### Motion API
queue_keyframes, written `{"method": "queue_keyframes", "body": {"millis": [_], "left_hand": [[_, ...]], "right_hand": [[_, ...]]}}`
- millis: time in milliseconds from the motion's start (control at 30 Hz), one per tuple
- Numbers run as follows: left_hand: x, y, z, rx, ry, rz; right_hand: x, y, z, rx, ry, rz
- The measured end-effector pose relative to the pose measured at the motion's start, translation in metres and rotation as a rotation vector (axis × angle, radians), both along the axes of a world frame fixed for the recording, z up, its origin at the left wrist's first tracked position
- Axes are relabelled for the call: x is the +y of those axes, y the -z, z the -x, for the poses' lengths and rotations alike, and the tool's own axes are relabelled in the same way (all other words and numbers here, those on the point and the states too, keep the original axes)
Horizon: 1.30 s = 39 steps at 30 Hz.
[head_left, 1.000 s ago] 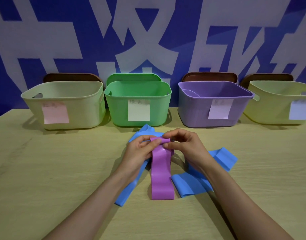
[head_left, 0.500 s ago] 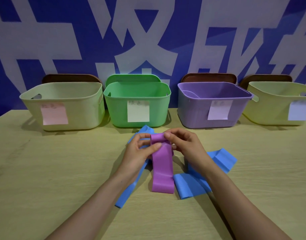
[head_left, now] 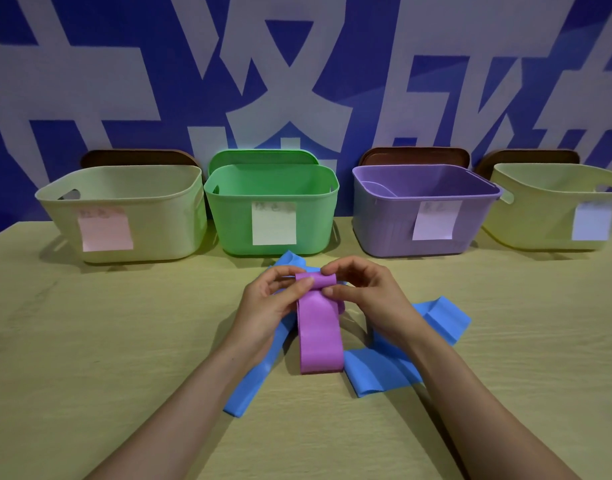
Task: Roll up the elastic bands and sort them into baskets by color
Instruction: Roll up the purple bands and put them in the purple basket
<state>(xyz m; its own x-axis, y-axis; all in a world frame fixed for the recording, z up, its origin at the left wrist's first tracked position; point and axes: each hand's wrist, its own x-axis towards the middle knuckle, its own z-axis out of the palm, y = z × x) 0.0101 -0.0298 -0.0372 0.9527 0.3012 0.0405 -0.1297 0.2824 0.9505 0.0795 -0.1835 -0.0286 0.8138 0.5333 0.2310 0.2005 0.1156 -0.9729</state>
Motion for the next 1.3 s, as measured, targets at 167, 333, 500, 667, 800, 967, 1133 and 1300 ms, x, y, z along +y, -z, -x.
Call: {"method": "queue_keyframes", "body": {"millis": [167, 333, 500, 667, 800, 967, 1133, 1300], "left_hand": [[0.0004, 0.0004, 0.0002, -0.013, -0.012, -0.006], [-0.0003, -0.0009, 0.0019, -0.023, -0.032, -0.057], [-0.0027, -0.0002, 0.002, 0.025, -0.018, -0.048], [-0.006, 0.0007, 0.0033, 0.08, 0.054, -0.012], [-0.0014, 0.0015, 0.0022, 0.061, 0.009, 0.012], [0.0003, 0.0013, 0.0019, 0.037, 0.031, -0.026], [-0.0031, -0.002, 0.0033, -0.006, 0.072, -0.039], [-0.0042, -0.002, 0.0012, 0.003, 0.019, 0.02]], "right_hand": [[-0.0015, -0.0004, 0.0014, 0.031, -0.036, 0.001], [0.003, 0.001, 0.0015, 0.044, 0.003, 0.071], [0.0039, 0.0026, 0.0008, 0.06, 0.043, 0.041], [0.0027, 0.0021, 0.0003, 0.12, 0.071, -0.052], [0.0009, 0.0034, 0.0008, 0.118, 0.03, -0.027], [-0.0002, 0.0017, 0.0006, 0.144, -0.023, -0.065], [-0.0021, 0.001, -0.002, 0.102, 0.011, -0.06], [-0.0012, 0.0011, -0.0003, 0.075, 0.0, -0.038]]}}
